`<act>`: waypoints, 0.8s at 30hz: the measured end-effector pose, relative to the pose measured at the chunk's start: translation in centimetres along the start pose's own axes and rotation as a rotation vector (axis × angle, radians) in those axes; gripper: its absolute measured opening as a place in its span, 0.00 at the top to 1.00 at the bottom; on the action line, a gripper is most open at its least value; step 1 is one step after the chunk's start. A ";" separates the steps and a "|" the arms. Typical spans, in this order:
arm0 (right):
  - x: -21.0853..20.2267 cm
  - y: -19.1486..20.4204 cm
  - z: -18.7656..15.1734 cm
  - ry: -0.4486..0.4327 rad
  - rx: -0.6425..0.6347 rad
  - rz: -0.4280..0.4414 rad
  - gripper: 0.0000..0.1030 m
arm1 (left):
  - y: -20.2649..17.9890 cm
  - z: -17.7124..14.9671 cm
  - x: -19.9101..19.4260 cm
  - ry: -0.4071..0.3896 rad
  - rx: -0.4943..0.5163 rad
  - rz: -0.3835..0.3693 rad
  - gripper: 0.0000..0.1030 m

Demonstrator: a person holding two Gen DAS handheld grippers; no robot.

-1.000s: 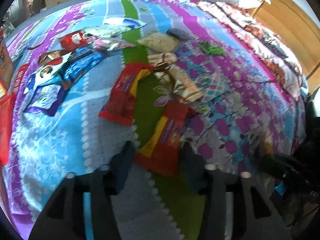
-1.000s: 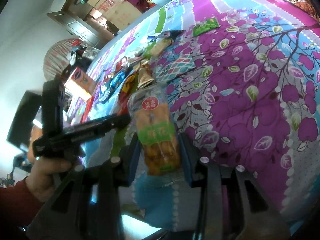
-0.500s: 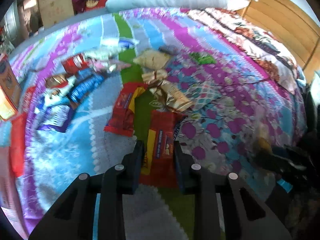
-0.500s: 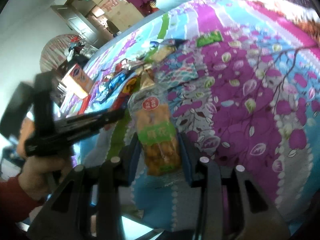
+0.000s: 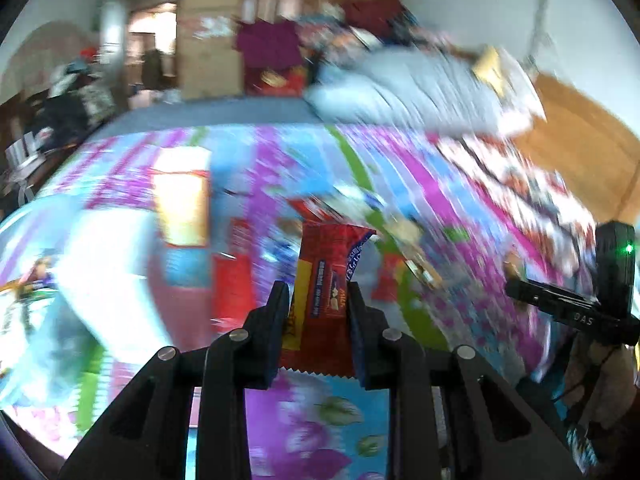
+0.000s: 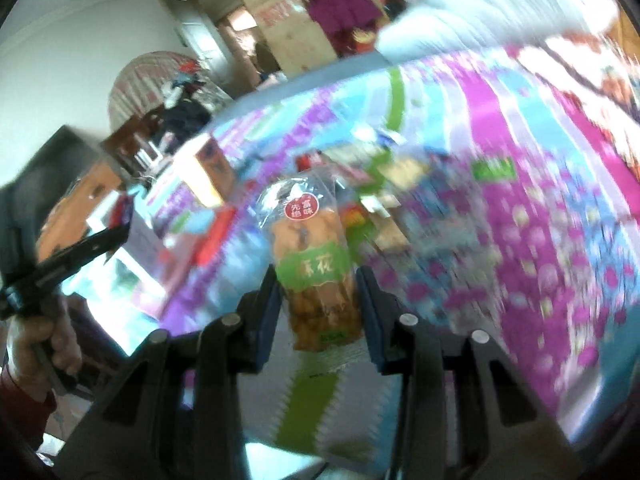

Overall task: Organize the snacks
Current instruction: 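Carry the red bar and green-labelled bag over the clear bowl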

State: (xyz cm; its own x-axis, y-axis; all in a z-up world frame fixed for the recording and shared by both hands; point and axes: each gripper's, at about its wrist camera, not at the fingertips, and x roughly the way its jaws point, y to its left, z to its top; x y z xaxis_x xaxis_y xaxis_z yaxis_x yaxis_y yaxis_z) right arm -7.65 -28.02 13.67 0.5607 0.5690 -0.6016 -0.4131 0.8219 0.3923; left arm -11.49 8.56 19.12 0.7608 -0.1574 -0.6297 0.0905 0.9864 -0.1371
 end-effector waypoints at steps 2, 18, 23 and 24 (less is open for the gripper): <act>0.1 2.5 2.1 -0.023 -0.049 0.023 0.63 | 2.4 0.7 -1.6 -0.039 -0.039 0.032 0.72; 8.5 32.5 11.8 0.001 -0.364 0.435 0.63 | 21.3 4.4 -12.1 -0.200 -0.232 0.292 0.72; 11.0 40.0 12.8 0.040 -0.408 0.517 0.63 | 26.2 5.0 -13.9 -0.207 -0.287 0.354 0.72; 11.7 41.2 13.1 0.055 -0.407 0.531 0.63 | 26.9 5.1 -14.0 -0.206 -0.296 0.362 0.73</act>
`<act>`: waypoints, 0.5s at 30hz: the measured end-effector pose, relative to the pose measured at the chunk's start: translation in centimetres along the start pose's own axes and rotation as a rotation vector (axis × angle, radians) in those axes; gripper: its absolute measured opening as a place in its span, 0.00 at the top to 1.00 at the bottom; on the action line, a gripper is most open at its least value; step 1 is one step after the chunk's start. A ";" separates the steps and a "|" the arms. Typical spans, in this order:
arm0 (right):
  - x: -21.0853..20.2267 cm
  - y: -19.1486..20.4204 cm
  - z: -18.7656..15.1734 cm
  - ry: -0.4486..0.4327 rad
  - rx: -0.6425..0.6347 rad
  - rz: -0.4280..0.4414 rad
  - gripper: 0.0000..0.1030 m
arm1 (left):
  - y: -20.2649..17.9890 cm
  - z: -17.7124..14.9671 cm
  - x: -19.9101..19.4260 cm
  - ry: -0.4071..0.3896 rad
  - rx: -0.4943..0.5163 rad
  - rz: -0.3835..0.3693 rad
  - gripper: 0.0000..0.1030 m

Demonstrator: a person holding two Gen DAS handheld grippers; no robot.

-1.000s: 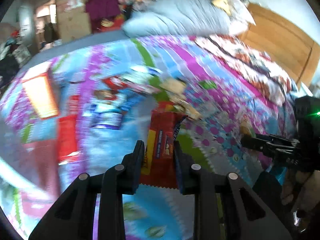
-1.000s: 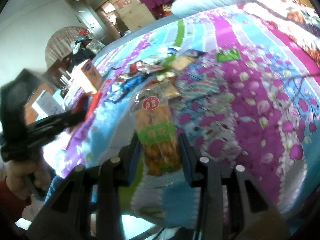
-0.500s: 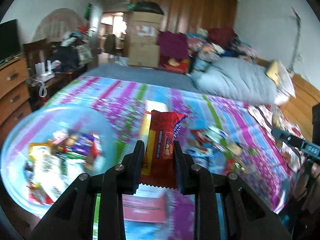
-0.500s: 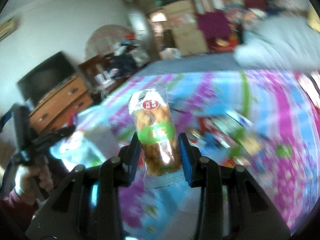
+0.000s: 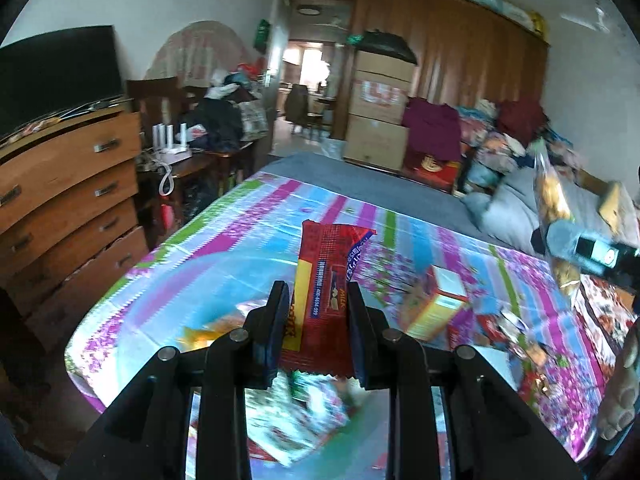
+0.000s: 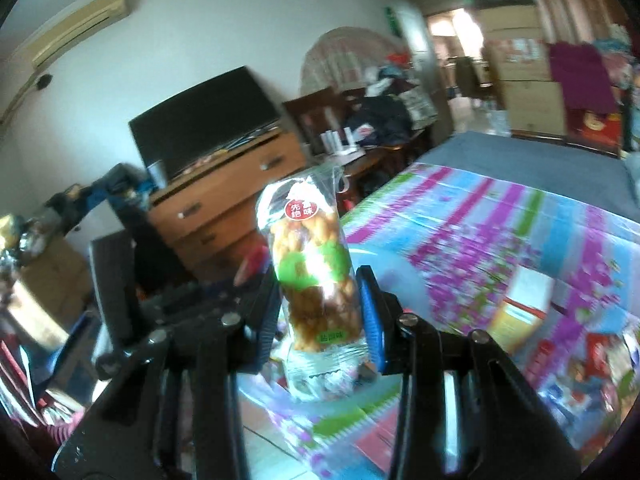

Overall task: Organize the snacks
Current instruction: 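Carry the red bar and green-labelled bag over the clear bowl, then open both tools to drop the red bar and snack bag into the bowl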

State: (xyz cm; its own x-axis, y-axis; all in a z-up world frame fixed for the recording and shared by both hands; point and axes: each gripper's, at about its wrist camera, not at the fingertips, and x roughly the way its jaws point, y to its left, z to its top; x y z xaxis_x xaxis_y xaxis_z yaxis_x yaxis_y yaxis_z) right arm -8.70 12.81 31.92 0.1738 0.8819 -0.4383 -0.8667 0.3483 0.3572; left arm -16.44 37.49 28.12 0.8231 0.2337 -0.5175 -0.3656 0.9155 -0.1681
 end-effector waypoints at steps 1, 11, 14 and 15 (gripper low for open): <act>0.6 0.2 0.3 0.011 0.006 0.013 0.63 | 0.9 0.3 0.4 0.002 -0.012 0.014 0.72; 8.0 2.2 1.5 0.141 0.006 0.024 0.63 | 4.7 -0.4 4.2 0.075 -0.059 0.087 0.73; 9.3 2.5 1.4 0.171 -0.003 0.013 0.63 | 5.7 -0.8 5.6 0.107 -0.068 0.106 0.73; 9.9 2.5 1.3 0.181 -0.008 0.008 0.63 | 5.8 -1.0 5.9 0.118 -0.069 0.112 0.73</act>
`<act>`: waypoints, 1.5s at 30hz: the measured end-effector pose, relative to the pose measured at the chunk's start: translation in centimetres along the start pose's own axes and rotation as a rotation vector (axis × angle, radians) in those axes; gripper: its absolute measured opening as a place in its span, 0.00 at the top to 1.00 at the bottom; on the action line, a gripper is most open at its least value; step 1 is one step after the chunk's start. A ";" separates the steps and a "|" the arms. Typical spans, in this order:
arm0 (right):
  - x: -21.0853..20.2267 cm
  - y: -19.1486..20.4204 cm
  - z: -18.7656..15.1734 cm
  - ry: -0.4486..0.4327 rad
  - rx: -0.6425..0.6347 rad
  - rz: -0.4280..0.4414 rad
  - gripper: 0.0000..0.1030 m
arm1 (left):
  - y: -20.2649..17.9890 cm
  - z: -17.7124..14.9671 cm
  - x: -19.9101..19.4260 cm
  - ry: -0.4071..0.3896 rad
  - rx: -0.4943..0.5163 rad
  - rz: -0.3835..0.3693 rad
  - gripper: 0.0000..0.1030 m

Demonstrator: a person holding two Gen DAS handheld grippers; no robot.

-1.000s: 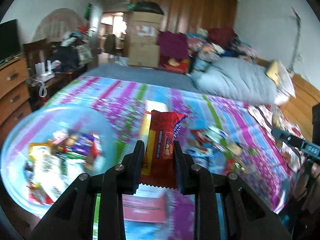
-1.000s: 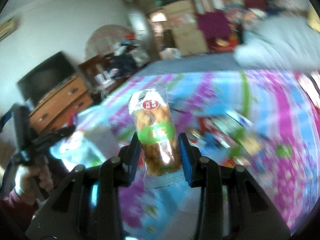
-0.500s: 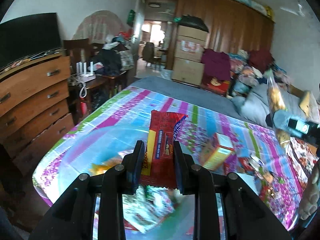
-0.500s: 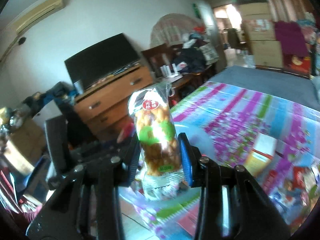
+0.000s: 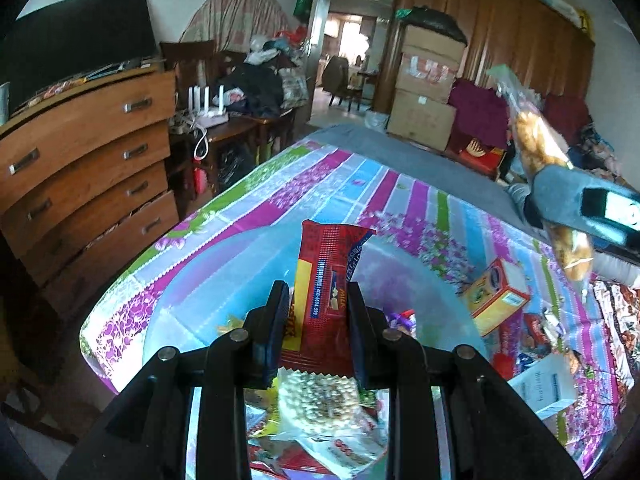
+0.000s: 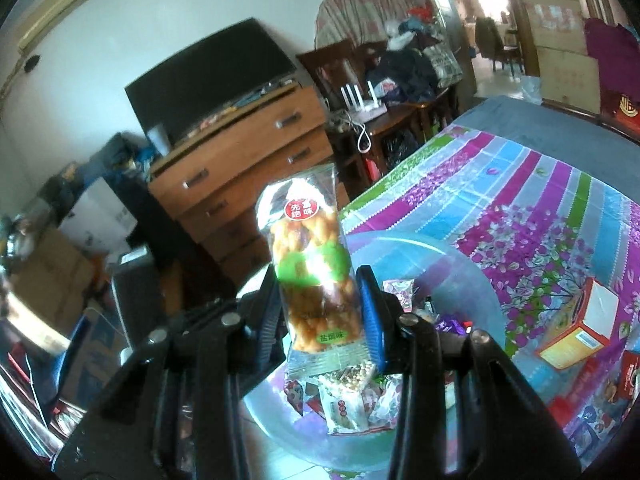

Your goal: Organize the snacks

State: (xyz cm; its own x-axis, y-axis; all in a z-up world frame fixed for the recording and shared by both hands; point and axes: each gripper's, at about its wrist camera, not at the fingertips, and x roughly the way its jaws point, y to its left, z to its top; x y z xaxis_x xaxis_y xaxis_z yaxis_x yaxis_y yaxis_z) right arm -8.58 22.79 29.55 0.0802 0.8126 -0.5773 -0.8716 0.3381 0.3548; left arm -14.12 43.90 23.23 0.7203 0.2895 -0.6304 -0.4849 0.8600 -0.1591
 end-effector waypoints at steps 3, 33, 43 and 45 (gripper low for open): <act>0.9 0.1 0.1 0.019 -0.005 -0.008 0.63 | 0.4 -0.5 1.2 0.028 -0.004 0.014 0.73; -11.3 2.2 -3.4 -0.309 -0.130 -0.072 0.07 | -5.2 0.3 -5.7 -0.140 0.070 0.005 0.25; -26.7 -6.3 -16.7 -0.526 -0.061 -0.520 0.00 | -22.0 -4.3 -13.9 -0.298 0.341 -0.276 0.01; -27.9 -8.9 -19.7 -0.471 0.013 -0.581 0.00 | -25.3 -6.0 -13.0 -0.258 0.388 -0.288 0.01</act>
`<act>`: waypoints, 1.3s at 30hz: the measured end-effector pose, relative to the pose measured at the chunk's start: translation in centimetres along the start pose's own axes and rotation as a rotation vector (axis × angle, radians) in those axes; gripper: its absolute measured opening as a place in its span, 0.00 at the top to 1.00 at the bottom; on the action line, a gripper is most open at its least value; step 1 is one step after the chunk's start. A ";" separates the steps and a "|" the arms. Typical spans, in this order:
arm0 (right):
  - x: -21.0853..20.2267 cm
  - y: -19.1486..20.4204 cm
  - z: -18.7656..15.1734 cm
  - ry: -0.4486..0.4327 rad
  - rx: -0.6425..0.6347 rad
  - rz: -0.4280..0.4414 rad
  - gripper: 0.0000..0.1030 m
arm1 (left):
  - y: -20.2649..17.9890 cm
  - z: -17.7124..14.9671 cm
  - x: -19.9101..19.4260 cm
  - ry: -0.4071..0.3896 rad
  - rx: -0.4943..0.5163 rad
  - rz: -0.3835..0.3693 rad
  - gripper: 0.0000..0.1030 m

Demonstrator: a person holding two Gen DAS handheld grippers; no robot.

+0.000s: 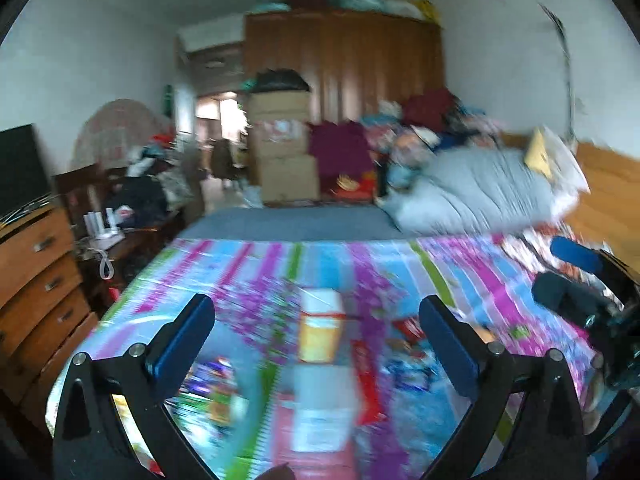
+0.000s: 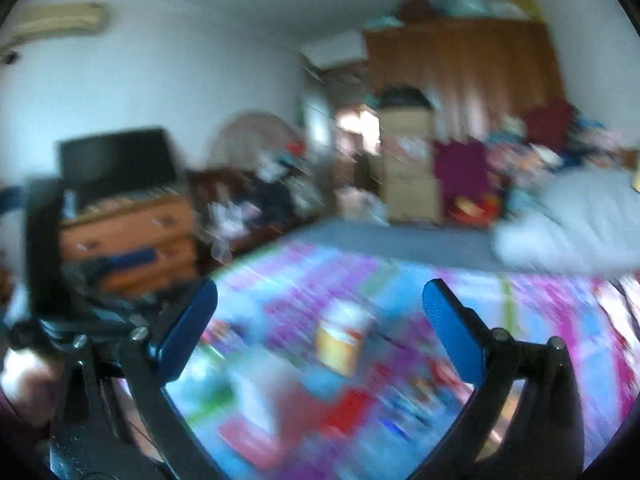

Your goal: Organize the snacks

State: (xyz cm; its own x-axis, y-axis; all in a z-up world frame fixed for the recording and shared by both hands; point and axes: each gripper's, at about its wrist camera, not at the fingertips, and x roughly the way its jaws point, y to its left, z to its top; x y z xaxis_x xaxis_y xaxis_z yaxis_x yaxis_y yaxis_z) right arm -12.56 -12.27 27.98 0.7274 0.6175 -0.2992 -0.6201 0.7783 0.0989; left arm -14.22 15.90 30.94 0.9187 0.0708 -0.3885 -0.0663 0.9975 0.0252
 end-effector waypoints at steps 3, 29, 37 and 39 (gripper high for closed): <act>-1.4 -4.7 -3.7 0.095 0.068 -0.103 0.00 | -4.1 -1.1 2.0 0.066 0.043 -0.048 0.01; 0.1 -19.1 -20.4 0.536 0.369 -0.193 0.00 | -17.2 -7.5 10.1 0.346 0.178 -0.037 0.01; 2.2 -21.6 -21.7 0.561 0.377 -0.215 0.00 | -19.7 -9.4 12.6 0.406 0.219 -0.033 0.01; 2.9 -22.3 -22.1 0.575 0.374 -0.228 0.00 | -20.2 -10.0 13.3 0.422 0.226 -0.036 0.01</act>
State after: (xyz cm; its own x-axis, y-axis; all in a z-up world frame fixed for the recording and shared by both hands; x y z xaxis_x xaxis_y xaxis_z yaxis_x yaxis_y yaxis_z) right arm -3.09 -30.33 3.88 0.4936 0.3575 -0.7928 -0.2544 0.9311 0.2615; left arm -4.53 -3.30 16.02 0.6777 0.0759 -0.7315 0.0915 0.9782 0.1863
